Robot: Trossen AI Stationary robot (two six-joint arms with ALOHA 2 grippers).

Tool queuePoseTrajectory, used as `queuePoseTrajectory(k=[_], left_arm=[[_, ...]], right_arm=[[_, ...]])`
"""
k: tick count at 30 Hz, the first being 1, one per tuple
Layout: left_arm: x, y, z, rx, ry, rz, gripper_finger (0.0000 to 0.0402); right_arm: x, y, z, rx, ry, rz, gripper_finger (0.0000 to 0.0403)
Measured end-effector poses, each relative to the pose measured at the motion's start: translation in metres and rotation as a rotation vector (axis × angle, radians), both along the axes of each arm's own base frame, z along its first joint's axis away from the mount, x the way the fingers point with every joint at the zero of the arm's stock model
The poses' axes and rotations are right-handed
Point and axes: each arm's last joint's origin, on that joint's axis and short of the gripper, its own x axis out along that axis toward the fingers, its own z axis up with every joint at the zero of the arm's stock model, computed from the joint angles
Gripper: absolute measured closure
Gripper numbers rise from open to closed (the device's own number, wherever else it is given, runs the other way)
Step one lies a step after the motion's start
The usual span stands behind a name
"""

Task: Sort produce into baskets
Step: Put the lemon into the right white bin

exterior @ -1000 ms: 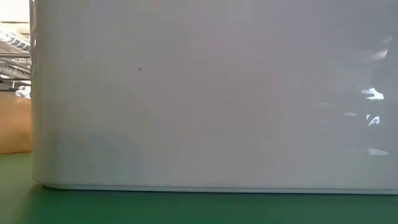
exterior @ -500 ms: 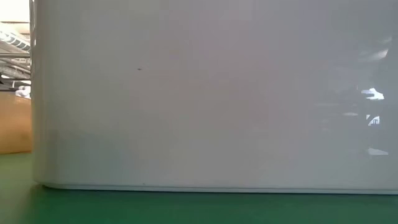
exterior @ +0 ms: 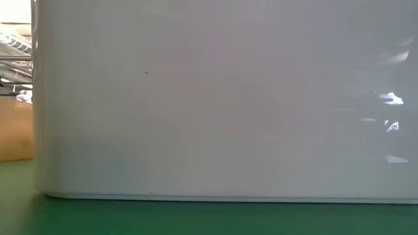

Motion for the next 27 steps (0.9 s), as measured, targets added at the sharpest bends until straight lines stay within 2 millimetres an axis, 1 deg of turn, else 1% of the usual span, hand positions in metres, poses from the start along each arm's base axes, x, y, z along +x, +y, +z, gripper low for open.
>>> queuePoseTrajectory(k=[2, 4, 7, 10, 13, 15, 18, 21, 24, 27], left_arm=[[0.007, -0.004, 0.011, -0.026, -0.144, -0.030, 0.0180], [0.017, -0.010, 0.023, -0.059, -0.325, -0.069, 0.0180], [0.037, -0.026, 0.039, -0.098, -0.580, -0.165, 0.0179], [0.061, -0.053, 0.051, -0.100, -0.781, -0.284, 0.0179], [0.084, -0.089, 0.058, -0.069, -0.926, -0.402, 0.0178], [0.098, -0.117, 0.055, -0.030, -0.979, -0.463, 0.0178], [0.118, -0.156, 0.051, 0.033, -1.113, -0.523, 0.0178], [0.136, -0.187, 0.040, 0.043, -1.255, -0.590, 0.0178], [0.156, -0.208, 0.026, 0.018, -1.287, -0.629, 0.0178], [0.179, -0.218, 0.019, 0.009, -1.293, -0.640, 0.0178]], right_arm=[[0.000, 0.000, 0.004, 0.023, -0.031, 0.000, 0.0127], [0.001, 0.000, 0.007, 0.027, -0.081, -0.009, 0.0127], [0.002, -0.003, 0.013, -0.005, -0.184, -0.036, 0.0127], [0.004, -0.004, 0.019, -0.041, -0.293, -0.053, 0.0127], [0.006, -0.002, 0.021, -0.098, -0.402, -0.021, 0.0127], [0.007, -0.001, 0.022, -0.172, -0.491, 0.012, 0.0127], [0.008, -0.002, 0.024, -0.341, -0.624, 0.032, 0.0127], [0.011, 0.000, 0.029, -0.470, -0.763, 0.087, 0.0127], [0.014, 0.007, 0.037, -0.624, -0.919, 0.159, 0.0127], [0.015, 0.012, 0.047, -0.804, -1.045, 0.200, 0.0127]])
